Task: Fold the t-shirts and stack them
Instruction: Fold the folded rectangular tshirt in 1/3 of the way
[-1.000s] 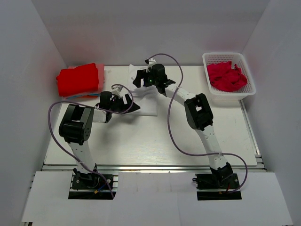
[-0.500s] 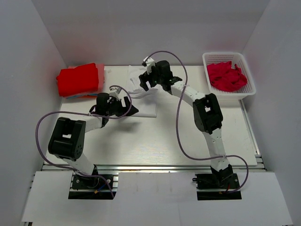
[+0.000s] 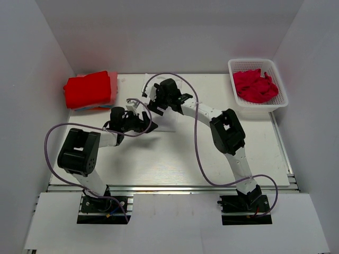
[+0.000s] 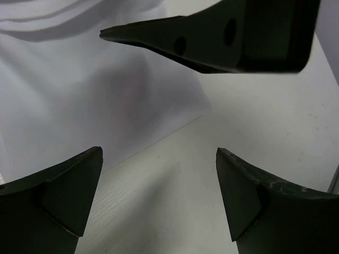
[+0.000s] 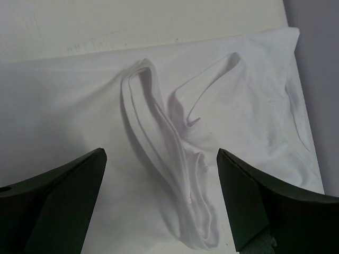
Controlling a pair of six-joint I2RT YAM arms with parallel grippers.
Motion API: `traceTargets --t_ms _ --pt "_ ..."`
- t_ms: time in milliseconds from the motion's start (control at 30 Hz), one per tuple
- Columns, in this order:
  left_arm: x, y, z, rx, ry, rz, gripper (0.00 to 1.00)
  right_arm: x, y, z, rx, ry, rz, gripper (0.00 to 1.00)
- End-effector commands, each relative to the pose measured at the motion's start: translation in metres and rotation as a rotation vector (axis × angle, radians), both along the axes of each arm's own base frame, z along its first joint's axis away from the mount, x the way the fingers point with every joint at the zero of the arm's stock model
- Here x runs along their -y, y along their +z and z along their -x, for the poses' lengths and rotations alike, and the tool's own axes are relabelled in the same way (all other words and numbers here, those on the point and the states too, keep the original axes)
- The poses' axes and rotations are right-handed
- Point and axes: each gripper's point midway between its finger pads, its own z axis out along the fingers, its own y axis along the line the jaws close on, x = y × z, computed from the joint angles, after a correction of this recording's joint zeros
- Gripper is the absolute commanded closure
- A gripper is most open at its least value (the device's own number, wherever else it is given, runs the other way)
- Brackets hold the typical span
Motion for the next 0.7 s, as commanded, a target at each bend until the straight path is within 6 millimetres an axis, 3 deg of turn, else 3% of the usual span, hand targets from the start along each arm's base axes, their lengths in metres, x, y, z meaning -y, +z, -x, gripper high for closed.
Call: traceTargets --t_ms 0,167,267,300,433,667 --pt "0.012 -0.006 0.004 0.054 -0.081 0.001 0.03 0.000 -0.004 -0.002 0.067 0.040 0.088 0.10" --pt "0.015 -0.022 0.002 0.020 -0.092 -0.001 0.05 -0.005 -0.026 0.002 0.097 0.055 0.143 0.10" --pt "0.014 -0.023 0.003 0.023 -0.092 0.000 0.05 -0.003 -0.033 -0.008 0.142 0.010 0.153 0.10" --pt "0.014 -0.026 0.006 0.014 -0.092 -0.002 0.05 0.000 -0.025 -0.018 0.189 -0.043 0.150 0.10" --pt "0.009 -0.036 0.014 -0.018 -0.076 -0.016 0.05 0.004 -0.028 -0.035 0.245 -0.113 0.149 0.10" --pt "0.006 -0.046 0.022 -0.048 -0.070 -0.034 0.06 0.009 -0.017 -0.057 0.307 -0.231 0.093 0.10"
